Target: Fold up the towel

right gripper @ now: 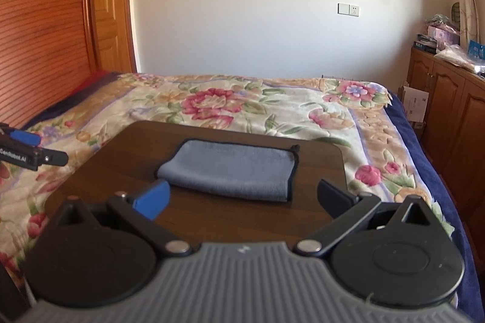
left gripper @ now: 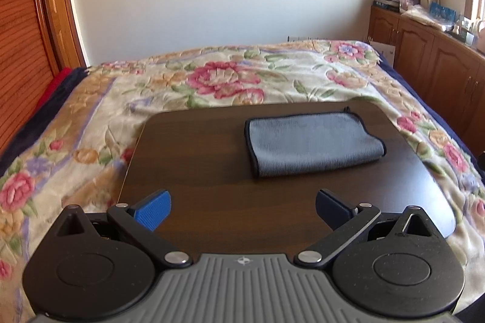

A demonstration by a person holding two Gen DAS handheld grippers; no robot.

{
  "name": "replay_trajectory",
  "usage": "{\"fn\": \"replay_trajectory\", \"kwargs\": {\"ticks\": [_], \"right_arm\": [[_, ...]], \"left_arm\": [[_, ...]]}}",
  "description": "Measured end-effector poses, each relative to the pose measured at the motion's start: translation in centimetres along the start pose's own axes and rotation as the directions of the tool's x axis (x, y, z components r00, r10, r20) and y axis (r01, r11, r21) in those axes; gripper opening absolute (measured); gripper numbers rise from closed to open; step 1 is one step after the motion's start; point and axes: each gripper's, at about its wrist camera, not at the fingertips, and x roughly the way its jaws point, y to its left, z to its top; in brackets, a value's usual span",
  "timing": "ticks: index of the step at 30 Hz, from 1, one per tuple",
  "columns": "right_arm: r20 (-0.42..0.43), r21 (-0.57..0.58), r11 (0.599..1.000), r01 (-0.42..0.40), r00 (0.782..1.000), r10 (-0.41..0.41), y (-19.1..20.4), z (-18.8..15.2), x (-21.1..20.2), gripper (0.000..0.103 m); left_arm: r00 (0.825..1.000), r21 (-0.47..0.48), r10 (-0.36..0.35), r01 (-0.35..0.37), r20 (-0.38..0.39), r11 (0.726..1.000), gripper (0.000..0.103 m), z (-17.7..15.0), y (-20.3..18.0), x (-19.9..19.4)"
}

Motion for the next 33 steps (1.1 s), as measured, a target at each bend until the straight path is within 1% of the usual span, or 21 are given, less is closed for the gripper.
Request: {"fn": "replay_trajectory", "kwargs": {"ticks": [10, 13, 16, 22, 33], "right_arm": [[-0.026, 0.053, 0.999, 0.007, 1.000, -0.006, 0.3, -2.2, 0.5, 0.103], [-0.029, 0.075, 0.997, 0.009, 1.000, -0.007, 0.3, -2.6, 0.7, 0.103], [-0.035, 0.094, 0.996, 0.014, 0.999, -0.011, 0.3, -3.0, 1.0, 0.103], [-0.045, 0.099, 0.995, 0.014, 0.999, -0.010, 0.7, -3.5, 1.4, 0.103], [-0.057, 0.100, 0.995, 0.007, 0.998, -0.001, 2.1, -4.2, 2.2, 0.103]], "left_arm": [[0.999, 0.007, 0.006, -0.006, -0.035, 1.000, 0.100, -2.8, -0.3, 0.9], [0.999, 0.018, 0.016, -0.016, -0.036, 1.000, 0.100, -3.6, -0.7, 1.1], [0.999, 0.008, 0.011, -0.011, -0.037, 1.000, 0.100, -4.3, -0.9, 1.2], [0.999, -0.022, 0.014, -0.015, -0.051, 1.000, 0.100, -4.9, -1.0, 1.7], [0.998, -0.035, 0.045, -0.046, -0.052, 0.998, 0.100, -6.0, -0.8, 2.9]]}}
